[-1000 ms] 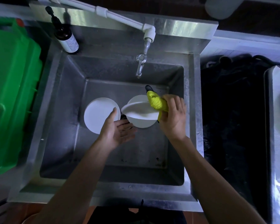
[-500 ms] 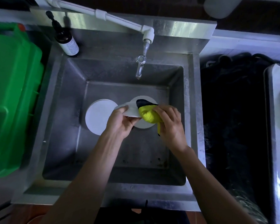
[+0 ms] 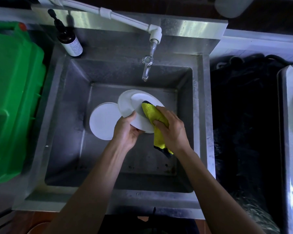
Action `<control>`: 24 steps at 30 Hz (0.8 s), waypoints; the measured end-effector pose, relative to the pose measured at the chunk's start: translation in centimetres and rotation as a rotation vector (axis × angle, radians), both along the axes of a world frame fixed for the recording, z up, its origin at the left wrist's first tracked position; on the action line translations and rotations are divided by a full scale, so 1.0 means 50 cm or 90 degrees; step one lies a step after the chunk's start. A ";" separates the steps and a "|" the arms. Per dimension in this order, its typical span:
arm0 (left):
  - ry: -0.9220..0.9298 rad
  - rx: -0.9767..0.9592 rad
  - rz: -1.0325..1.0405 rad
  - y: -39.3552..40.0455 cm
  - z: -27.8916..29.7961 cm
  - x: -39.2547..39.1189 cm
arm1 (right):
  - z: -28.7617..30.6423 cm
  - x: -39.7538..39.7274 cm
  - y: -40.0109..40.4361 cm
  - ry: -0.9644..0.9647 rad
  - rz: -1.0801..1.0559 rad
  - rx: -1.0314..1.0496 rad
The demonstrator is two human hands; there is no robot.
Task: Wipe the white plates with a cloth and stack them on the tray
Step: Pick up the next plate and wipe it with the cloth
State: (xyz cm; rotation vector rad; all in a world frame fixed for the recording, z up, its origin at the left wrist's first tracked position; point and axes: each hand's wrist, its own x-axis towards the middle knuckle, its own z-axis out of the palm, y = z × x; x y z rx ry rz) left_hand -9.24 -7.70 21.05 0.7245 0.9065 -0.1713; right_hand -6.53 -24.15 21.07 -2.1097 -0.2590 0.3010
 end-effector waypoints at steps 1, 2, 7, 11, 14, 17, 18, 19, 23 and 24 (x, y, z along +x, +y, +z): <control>-0.007 0.004 -0.009 0.000 0.001 0.000 | 0.002 -0.001 0.003 -0.009 0.002 -0.004; -0.010 0.006 -0.013 0.001 0.001 0.000 | 0.003 -0.002 0.006 -0.017 0.003 -0.011; -0.014 0.016 -0.020 0.001 0.002 0.005 | 0.010 -0.005 0.025 -0.082 0.043 -0.044; 0.004 -0.003 0.018 0.004 0.005 0.007 | 0.007 -0.022 0.032 -0.132 0.073 -0.060; 0.005 -0.018 0.033 0.006 0.004 0.004 | -0.006 -0.044 0.025 -0.147 0.094 -0.085; 0.014 -0.027 0.030 0.002 0.004 -0.001 | -0.017 -0.050 0.024 -0.159 0.102 -0.132; 0.015 -0.029 0.026 0.000 0.004 -0.002 | -0.019 -0.047 0.026 -0.171 0.105 -0.160; 0.013 -0.033 0.022 -0.002 0.003 -0.004 | -0.022 -0.042 0.028 -0.182 0.110 -0.184; 0.002 -0.060 0.026 -0.004 0.000 -0.009 | -0.032 -0.025 0.036 -0.201 0.137 -0.215; 0.001 -0.063 0.028 -0.004 0.000 -0.008 | -0.034 -0.026 0.037 -0.204 0.140 -0.204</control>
